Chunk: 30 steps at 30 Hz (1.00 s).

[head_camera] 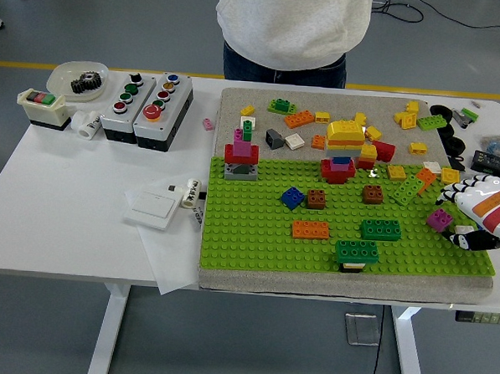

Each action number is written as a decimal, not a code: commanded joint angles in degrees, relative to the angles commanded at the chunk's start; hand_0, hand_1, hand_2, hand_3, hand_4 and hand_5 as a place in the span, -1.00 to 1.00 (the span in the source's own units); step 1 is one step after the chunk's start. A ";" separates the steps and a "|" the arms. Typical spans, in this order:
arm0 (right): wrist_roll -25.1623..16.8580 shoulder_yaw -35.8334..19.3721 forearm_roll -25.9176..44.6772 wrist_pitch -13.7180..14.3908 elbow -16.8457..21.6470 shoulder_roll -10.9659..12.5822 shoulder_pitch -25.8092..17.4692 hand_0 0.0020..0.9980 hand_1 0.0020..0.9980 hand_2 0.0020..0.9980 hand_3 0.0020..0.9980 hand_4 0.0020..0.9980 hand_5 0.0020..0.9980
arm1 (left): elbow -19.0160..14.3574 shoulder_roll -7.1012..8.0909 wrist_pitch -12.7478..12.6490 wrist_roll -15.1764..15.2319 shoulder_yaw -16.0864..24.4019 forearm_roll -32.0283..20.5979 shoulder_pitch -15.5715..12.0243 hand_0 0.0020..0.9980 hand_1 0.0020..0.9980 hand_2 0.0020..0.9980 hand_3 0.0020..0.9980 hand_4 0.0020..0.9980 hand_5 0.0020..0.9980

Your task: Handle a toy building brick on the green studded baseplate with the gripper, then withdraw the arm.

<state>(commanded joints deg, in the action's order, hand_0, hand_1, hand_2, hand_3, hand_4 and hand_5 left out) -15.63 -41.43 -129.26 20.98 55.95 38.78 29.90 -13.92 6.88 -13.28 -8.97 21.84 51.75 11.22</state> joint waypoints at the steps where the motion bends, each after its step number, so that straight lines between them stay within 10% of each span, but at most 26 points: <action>1: 0.04 -0.04 0.17 -0.02 -0.07 -0.05 -0.06 0.34 0.40 0.57 0.40 0.53 -0.18 | 0.00 0.00 0.00 0.00 -0.01 0.00 0.00 0.50 0.48 0.51 0.22 0.32 0.26; 14: 4.47 0.78 27.64 -4.57 0.73 -1.03 -1.87 0.30 0.38 0.56 0.40 0.56 -0.18 | -0.09 -0.04 0.08 0.10 -0.22 -0.12 0.01 0.51 0.48 0.51 0.22 0.32 0.25; 30: 6.64 -0.31 33.53 -4.55 2.69 -1.10 -4.00 0.30 0.37 0.54 0.43 0.58 -0.16 | -0.08 0.00 0.11 -0.02 0.08 0.39 -0.22 0.51 0.48 0.51 0.22 0.32 0.26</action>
<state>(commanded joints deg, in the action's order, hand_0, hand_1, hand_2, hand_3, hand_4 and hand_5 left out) -8.99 -41.74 -95.73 16.44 58.64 37.68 25.90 -14.00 6.88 -13.17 -9.00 21.93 52.14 11.00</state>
